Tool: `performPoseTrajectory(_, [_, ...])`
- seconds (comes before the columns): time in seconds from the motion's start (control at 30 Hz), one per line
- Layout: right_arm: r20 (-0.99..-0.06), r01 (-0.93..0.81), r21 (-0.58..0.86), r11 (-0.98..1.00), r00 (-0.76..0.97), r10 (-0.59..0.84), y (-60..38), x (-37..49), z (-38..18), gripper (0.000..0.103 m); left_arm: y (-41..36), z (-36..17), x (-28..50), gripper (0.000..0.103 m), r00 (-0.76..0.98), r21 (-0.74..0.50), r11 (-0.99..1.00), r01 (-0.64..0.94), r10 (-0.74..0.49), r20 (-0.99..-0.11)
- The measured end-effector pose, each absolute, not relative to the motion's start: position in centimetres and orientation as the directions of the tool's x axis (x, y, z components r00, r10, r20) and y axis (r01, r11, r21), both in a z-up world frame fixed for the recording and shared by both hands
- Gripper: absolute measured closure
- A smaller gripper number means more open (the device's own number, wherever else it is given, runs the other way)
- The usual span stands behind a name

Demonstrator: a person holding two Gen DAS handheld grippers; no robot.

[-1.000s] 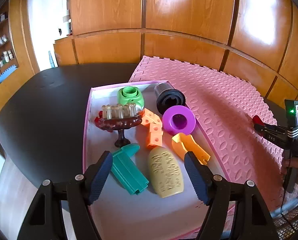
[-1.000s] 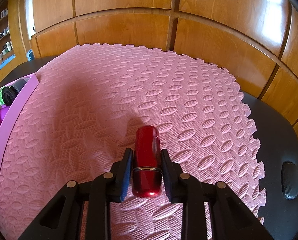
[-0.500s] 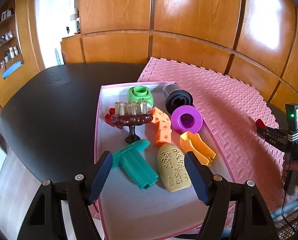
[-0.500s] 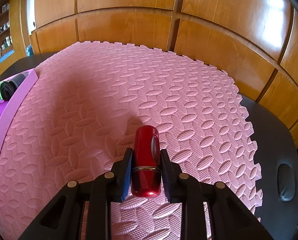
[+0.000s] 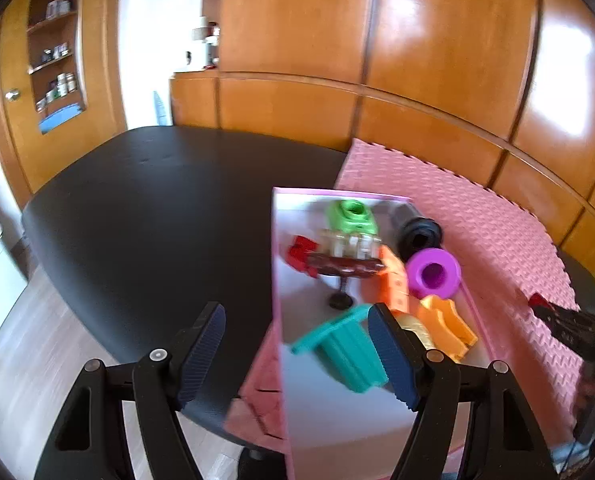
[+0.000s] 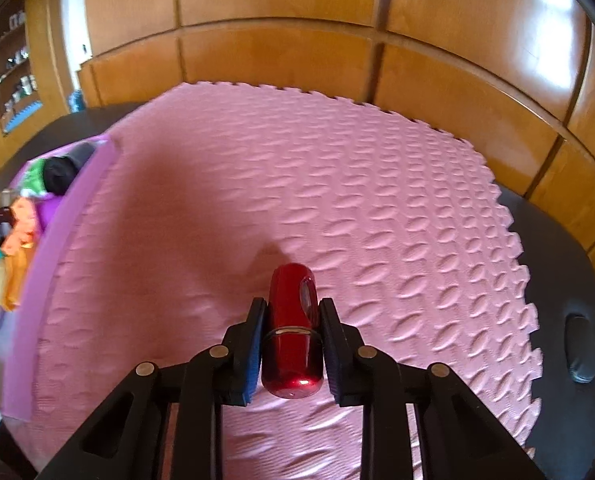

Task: Organize rigid objects
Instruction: 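Carry the red lipstick into the tray and release it with the right gripper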

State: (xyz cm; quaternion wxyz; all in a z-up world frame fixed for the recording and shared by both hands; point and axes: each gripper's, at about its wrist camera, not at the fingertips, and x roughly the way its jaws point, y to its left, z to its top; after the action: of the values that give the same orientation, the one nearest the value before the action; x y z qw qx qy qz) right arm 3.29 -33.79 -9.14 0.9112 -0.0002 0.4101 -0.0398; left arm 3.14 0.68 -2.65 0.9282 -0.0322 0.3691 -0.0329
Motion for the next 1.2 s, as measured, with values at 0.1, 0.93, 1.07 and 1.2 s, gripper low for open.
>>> performPoseTrajectory(0.1, [-0.747, 0.050, -0.006, 0.999, 0.663, -0.037, -32.6, 3.1, -8.9, 0.078, 2.0, -2.8, 3.1, 0.029, 0.726, -0.081, 0.997, 0.003, -0.058, -0.685])
performPoseTrajectory(0.93, [-0.661, -0.382, 0.162, 0.910, 0.642, 0.388, -17.6, -0.1, -4.8, 0.078, 2.5, -3.8, 2.8, 0.027, 0.705, -0.098, 0.995, -0.004, -0.067, -0.706])
performPoseTrajectory(1.07, [-0.713, -0.384, 0.188, 0.904, 0.579, 0.395, -17.0, 0.5, -6.2, 0.077, 2.4, -4.2, 2.9, 0.026, 0.698, -0.105, 0.994, -0.004, -0.073, -0.713])
performPoseTrajectory(1.2, [-0.735, -0.408, 0.197, 0.891, 0.540, 0.410, -16.4, 0.9, -6.4, 0.077, 2.2, -4.4, 3.0, 0.026, 0.692, -0.105, 0.994, 0.007, -0.081, -0.717])
